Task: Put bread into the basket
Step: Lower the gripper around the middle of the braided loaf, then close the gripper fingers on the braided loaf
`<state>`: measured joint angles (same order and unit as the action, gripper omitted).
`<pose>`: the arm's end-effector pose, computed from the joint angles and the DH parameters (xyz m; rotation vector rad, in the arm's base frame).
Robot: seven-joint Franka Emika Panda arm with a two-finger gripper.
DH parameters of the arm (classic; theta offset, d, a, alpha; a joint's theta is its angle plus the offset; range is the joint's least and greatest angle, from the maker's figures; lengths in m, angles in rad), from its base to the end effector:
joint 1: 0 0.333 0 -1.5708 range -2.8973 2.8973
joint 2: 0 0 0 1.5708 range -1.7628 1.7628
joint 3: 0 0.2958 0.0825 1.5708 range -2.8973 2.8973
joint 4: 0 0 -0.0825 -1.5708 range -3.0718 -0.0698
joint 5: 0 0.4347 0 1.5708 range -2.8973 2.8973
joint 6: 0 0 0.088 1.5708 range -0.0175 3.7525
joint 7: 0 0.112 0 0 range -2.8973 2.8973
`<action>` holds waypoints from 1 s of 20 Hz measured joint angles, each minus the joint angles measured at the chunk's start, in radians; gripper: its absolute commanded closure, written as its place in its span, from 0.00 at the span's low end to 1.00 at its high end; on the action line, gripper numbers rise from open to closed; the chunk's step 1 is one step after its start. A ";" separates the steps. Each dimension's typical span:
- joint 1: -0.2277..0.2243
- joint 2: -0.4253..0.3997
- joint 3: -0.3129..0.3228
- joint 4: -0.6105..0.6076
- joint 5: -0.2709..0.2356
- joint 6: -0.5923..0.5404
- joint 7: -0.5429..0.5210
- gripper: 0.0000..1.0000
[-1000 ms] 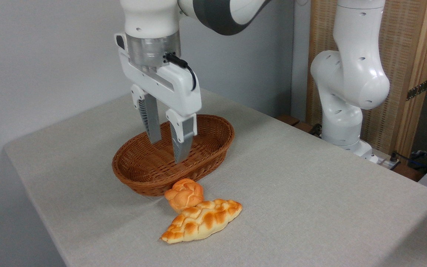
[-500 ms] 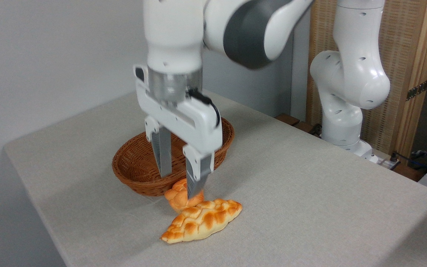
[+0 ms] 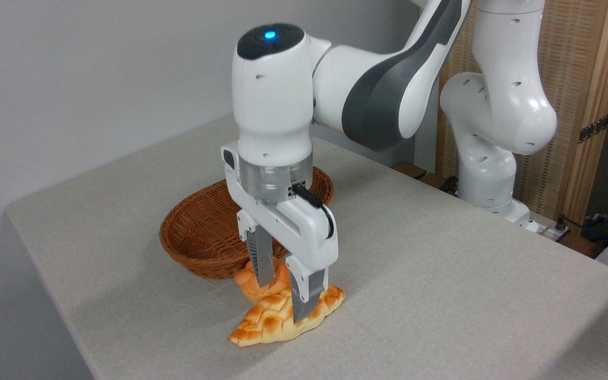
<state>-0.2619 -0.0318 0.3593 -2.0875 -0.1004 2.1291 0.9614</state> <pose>0.5899 0.0534 0.3955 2.8360 -1.2218 0.1714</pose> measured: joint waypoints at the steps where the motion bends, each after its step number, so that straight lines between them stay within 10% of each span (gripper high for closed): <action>1: 0.000 0.004 0.000 -0.002 0.000 0.006 0.002 0.00; 8: -0.001 0.037 0.000 -0.022 0.000 0.034 0.020 0.02; 15: 0.003 0.044 0.000 -0.022 0.000 0.037 0.049 0.78; 20: 0.009 0.044 0.000 -0.022 0.000 0.037 0.084 0.82</action>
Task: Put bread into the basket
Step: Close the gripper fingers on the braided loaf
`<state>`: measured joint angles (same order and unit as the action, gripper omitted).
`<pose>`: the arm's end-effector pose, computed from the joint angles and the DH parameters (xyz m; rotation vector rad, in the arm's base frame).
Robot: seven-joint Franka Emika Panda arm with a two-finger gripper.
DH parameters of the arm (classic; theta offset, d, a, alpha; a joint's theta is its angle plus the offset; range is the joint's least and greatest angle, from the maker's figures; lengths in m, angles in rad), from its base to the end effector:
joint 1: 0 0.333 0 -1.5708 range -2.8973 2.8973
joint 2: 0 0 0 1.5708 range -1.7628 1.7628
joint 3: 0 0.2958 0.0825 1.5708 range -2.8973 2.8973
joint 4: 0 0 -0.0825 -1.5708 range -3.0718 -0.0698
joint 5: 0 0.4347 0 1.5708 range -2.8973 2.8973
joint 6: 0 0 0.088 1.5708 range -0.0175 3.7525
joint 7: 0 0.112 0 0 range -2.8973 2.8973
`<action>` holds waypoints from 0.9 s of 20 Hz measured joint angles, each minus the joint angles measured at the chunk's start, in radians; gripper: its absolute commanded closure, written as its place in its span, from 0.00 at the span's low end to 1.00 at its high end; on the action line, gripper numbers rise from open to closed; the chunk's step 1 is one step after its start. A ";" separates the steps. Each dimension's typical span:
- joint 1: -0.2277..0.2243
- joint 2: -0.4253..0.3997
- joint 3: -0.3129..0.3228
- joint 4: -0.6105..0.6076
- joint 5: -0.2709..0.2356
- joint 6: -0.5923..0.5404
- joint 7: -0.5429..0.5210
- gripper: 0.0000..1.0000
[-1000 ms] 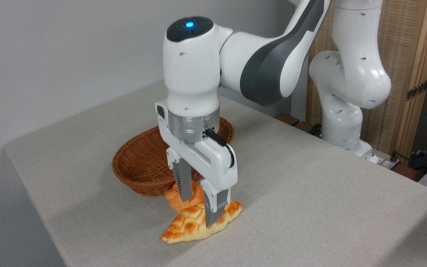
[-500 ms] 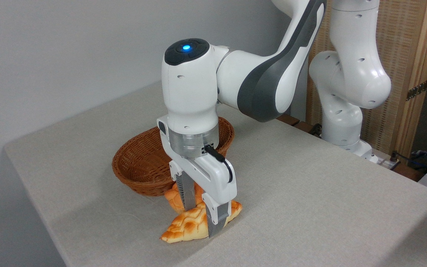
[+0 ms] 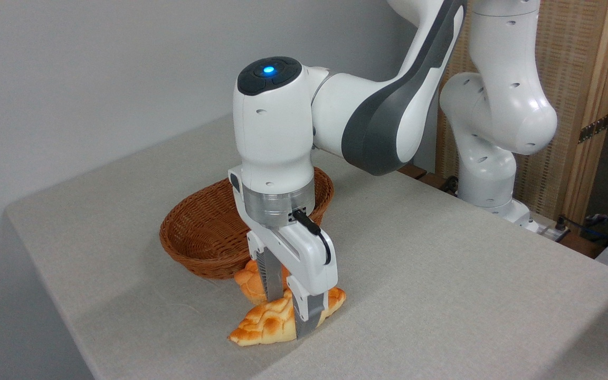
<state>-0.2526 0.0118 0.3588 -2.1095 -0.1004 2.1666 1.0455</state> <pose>0.5898 0.0584 0.3634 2.7986 -1.3260 0.1276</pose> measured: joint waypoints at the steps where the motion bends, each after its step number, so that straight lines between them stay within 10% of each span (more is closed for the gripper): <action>1: 0.000 0.000 0.000 0.000 0.000 0.000 0.000 0.81; 18: 0.000 0.000 -0.001 0.000 0.000 0.000 0.000 0.82</action>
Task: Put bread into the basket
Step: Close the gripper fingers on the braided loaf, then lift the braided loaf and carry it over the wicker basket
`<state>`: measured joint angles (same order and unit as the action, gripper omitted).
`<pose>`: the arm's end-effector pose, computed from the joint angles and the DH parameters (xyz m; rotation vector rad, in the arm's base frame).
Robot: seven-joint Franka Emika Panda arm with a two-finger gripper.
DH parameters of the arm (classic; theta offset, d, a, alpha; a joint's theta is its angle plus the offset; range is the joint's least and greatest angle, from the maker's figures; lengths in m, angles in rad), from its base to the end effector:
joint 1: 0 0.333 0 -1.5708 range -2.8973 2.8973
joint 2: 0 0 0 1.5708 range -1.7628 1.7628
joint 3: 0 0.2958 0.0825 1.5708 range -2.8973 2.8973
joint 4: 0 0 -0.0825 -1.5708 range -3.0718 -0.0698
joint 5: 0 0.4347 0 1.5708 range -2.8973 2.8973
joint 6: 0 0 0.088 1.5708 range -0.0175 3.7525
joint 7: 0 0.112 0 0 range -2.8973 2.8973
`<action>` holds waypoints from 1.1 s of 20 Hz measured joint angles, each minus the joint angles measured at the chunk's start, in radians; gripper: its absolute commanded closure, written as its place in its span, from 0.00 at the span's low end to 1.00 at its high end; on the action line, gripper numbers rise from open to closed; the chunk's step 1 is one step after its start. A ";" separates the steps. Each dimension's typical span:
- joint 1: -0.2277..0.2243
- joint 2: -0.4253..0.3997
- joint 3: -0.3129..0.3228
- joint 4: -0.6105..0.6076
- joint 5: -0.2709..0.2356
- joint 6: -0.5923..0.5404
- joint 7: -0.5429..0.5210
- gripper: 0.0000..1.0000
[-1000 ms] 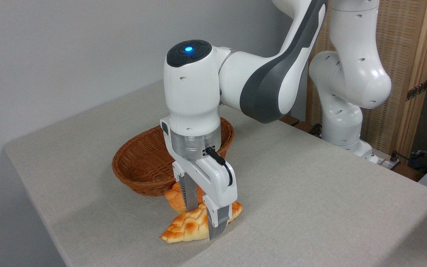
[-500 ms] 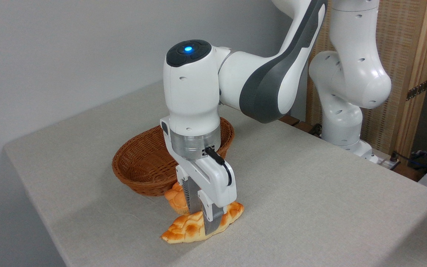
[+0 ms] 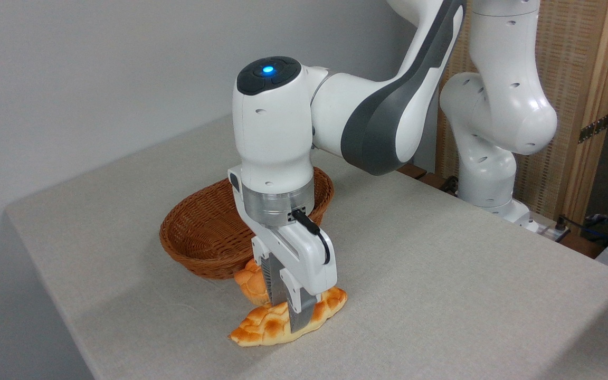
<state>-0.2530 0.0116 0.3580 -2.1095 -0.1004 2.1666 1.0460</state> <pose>0.5899 0.0577 0.3635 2.7974 -1.3284 0.1279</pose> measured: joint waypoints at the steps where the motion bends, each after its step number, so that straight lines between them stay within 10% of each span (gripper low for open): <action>1: 0.000 0.000 0.000 0.000 0.000 0.000 0.000 0.82; 17: 0.009 -0.060 0.030 0.045 -0.025 -0.004 0.000 0.73; 22: 0.000 -0.081 0.001 0.110 -0.129 -0.110 0.000 0.73</action>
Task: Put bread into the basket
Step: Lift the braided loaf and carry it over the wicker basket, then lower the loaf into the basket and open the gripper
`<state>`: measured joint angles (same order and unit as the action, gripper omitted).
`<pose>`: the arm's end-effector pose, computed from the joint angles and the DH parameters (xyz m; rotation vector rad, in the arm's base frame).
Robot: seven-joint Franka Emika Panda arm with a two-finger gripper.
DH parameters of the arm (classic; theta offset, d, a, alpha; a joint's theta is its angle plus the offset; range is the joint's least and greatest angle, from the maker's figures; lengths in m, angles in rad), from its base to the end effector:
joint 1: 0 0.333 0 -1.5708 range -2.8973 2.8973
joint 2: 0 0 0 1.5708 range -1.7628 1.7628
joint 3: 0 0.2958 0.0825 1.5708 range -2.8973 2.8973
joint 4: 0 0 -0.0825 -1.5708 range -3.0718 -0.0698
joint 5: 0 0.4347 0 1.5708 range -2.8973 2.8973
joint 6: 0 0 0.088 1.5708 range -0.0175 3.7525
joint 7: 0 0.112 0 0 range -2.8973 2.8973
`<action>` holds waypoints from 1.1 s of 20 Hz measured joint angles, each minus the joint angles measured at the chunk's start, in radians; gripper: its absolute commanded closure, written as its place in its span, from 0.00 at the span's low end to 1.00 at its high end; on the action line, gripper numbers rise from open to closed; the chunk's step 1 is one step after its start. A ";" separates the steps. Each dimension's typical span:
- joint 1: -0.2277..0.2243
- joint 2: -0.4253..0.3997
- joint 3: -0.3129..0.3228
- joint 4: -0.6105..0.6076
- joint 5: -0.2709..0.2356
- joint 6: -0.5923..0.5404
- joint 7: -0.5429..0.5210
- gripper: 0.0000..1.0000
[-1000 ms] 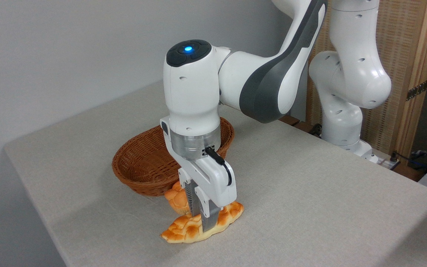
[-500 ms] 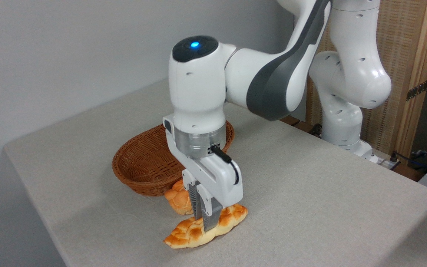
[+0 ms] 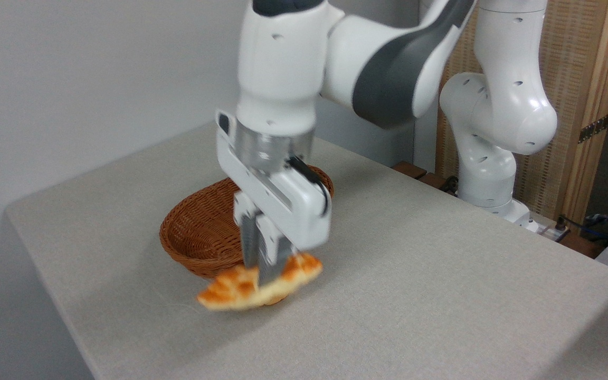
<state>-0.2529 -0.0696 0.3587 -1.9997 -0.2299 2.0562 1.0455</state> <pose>0.5979 0.0528 0.4572 2.7291 -1.2247 0.3429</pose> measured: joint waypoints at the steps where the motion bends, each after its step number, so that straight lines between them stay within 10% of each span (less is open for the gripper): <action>1: -0.001 0.000 -0.008 0.014 -0.011 -0.021 -0.003 0.73; 15: -0.014 0.009 -0.233 0.089 -0.034 -0.107 -0.273 0.68; 17: -0.014 0.012 -0.257 0.089 -0.034 -0.107 -0.320 0.46; 18: -0.014 0.013 -0.262 0.089 -0.034 -0.107 -0.337 0.14; 19: -0.014 0.014 -0.264 0.089 -0.034 -0.107 -0.350 0.03; 22: -0.014 0.016 -0.268 0.087 -0.034 -0.109 -0.358 0.00</action>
<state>-0.2672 -0.0532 0.0908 -1.9124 -0.2634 1.9477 0.6879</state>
